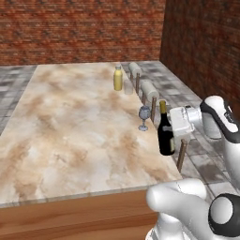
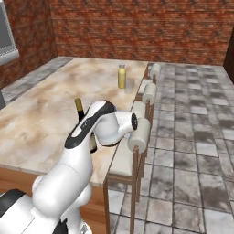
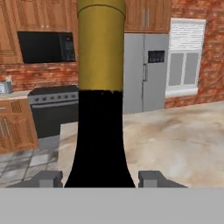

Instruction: There is a wine glass and glass cup on the dining counter. Place the wine bottle next to the wine glass and the juice bottle next to the glass cup.

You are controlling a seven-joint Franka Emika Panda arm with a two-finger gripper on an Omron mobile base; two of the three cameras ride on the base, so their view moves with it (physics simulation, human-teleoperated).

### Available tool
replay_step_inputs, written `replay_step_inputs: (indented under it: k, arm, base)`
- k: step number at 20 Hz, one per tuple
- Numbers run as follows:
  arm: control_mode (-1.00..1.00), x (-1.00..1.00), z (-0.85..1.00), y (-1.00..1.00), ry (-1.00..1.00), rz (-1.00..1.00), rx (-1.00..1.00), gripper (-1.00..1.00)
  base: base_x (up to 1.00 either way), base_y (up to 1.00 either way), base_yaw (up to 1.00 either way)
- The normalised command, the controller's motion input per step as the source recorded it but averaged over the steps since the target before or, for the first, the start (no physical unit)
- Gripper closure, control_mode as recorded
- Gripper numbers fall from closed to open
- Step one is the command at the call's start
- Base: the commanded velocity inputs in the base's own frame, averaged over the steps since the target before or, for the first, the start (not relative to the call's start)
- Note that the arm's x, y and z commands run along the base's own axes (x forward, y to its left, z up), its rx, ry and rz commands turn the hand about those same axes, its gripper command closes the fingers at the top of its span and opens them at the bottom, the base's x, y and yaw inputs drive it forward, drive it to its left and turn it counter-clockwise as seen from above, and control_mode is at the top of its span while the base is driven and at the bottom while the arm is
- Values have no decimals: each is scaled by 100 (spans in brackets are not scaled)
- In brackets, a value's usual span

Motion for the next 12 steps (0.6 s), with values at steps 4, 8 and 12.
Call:
replay_step_inputs:
  k: [4, 8, 12]
  arm:
    - [-100, 12, -23, -9, -17, 16, 0, 100]
    - [-100, 29, -20, 0, -15, 14, 4, 100]
    - [-100, 33, -14, 0, -6, 13, 8, 100]
  base:
    - [0, 0, 0]
    - [0, 0, 0]
    - [0, 0, 0]
